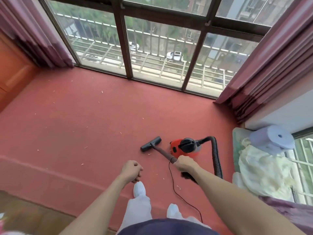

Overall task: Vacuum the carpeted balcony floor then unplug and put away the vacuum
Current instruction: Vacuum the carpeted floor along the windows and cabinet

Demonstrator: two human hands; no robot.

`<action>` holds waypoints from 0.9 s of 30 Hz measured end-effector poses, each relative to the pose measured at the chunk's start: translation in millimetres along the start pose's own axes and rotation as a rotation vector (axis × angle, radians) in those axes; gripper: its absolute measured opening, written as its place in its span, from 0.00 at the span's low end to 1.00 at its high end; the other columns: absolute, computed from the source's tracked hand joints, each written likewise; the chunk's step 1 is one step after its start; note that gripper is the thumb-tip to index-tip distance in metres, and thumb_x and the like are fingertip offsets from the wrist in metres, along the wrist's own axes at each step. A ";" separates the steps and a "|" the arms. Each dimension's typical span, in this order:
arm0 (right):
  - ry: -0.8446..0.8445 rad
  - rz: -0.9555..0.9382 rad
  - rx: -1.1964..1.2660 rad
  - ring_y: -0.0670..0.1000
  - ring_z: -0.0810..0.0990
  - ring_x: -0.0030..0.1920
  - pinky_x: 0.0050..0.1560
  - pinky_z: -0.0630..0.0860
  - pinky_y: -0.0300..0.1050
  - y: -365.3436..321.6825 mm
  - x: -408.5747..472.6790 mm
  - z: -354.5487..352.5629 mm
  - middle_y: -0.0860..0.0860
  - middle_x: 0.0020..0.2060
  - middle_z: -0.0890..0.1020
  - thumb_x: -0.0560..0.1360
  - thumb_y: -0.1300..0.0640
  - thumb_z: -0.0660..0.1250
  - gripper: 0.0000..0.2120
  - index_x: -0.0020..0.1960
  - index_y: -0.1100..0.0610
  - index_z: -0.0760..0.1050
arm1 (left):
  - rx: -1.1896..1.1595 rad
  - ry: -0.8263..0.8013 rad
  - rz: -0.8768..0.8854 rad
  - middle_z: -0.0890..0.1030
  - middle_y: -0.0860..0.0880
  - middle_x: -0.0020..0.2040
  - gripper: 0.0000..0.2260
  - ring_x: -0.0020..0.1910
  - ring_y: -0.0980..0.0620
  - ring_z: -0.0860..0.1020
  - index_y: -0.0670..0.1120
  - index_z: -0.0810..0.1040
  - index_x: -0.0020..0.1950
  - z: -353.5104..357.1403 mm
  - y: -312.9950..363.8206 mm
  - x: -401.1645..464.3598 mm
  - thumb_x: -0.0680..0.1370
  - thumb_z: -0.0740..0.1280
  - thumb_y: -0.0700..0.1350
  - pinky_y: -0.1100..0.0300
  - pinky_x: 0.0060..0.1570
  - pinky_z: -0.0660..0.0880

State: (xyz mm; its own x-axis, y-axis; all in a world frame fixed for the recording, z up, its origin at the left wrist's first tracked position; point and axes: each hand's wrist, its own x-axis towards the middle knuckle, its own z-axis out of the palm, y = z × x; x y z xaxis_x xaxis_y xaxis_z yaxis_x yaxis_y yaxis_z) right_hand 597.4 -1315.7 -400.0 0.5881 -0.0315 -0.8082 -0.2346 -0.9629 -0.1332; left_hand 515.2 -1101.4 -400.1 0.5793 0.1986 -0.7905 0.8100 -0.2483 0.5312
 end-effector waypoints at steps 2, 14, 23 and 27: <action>0.063 -0.045 -0.046 0.56 0.83 0.40 0.44 0.82 0.49 19.2 -0.3 13.3 0.53 0.43 0.83 0.77 0.52 0.58 0.12 0.53 0.57 0.74 | -0.028 0.021 -0.007 0.77 0.44 0.32 0.07 0.26 0.48 0.74 0.39 0.78 0.43 12.5 -6.6 -10.8 0.76 0.61 0.37 0.61 0.27 0.71; 0.002 0.038 -0.058 0.53 0.79 0.27 0.26 0.75 0.40 155.5 -29.9 -4.7 0.55 0.33 0.81 0.77 0.58 0.57 0.10 0.50 0.62 0.74 | 0.092 -0.015 -0.012 0.78 0.45 0.32 0.09 0.25 0.49 0.74 0.40 0.78 0.44 108.5 -20.4 -53.4 0.77 0.58 0.35 0.61 0.27 0.71; -0.004 0.033 0.053 0.54 0.77 0.24 0.27 0.76 0.42 130.3 -30.1 -11.7 0.56 0.29 0.81 0.76 0.59 0.57 0.10 0.40 0.62 0.72 | 0.142 -0.054 0.049 0.78 0.45 0.31 0.08 0.25 0.49 0.75 0.43 0.77 0.40 130.6 -3.7 -57.6 0.75 0.60 0.36 0.61 0.28 0.72; -0.005 0.030 0.054 0.54 0.80 0.27 0.33 0.80 0.46 116.3 -21.0 15.4 0.55 0.34 0.82 0.76 0.57 0.57 0.08 0.48 0.60 0.72 | 0.107 -0.043 -0.006 0.79 0.45 0.32 0.08 0.26 0.48 0.76 0.42 0.79 0.41 110.9 -17.9 -50.7 0.75 0.61 0.37 0.61 0.28 0.73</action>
State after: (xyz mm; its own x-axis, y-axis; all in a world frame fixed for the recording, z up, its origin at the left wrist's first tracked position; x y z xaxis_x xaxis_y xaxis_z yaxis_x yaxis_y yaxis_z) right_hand 545.9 -1422.9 -407.4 0.5761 -0.0583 -0.8153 -0.2936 -0.9457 -0.1398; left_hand 461.2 -1212.2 -403.3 0.5680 0.1606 -0.8072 0.7981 -0.3472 0.4925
